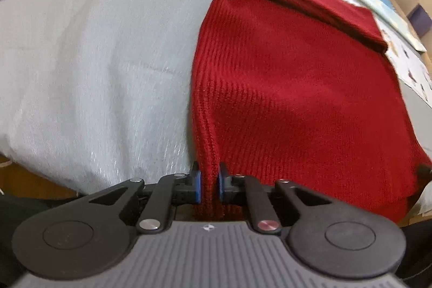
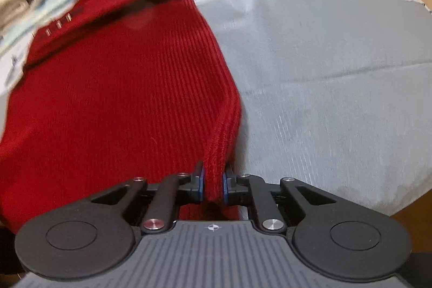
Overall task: Fold small clothes
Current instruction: 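Lift the hem with both grippers and fold it toward the buttoned collar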
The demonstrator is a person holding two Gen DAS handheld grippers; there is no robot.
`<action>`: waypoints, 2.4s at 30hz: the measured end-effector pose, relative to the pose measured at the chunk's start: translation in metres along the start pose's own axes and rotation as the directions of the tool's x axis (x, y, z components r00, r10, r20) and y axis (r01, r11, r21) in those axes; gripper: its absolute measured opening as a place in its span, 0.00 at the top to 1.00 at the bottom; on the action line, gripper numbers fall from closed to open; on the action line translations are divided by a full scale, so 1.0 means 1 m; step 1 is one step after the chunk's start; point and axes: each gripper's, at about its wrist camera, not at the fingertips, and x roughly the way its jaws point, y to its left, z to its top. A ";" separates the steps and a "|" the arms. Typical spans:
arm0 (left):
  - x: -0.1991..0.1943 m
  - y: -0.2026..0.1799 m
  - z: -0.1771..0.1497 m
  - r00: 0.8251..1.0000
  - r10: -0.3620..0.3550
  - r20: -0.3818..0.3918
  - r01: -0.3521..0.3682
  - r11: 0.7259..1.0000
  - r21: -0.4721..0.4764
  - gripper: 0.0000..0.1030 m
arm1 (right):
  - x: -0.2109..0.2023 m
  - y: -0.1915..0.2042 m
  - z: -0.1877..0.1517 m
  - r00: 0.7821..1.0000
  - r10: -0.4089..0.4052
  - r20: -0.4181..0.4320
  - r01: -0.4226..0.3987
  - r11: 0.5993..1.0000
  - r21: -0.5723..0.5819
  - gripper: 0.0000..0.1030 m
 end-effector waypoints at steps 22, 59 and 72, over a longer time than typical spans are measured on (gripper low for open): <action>-0.219 0.014 -0.014 0.894 -0.338 0.295 0.308 0.940 0.146 0.91 | -0.214 -0.048 -0.018 0.855 0.321 0.408 -0.390 0.916 0.097 0.91; 0.021 0.033 0.236 0.962 -0.233 0.141 0.255 0.953 -0.165 0.82 | 0.049 -0.057 0.219 0.971 0.081 0.227 -0.167 0.905 0.391 0.85; 0.028 0.041 0.206 0.994 -0.095 0.049 0.101 0.985 -0.140 0.63 | 0.067 -0.060 0.167 0.992 0.122 0.022 -0.123 0.972 0.202 0.66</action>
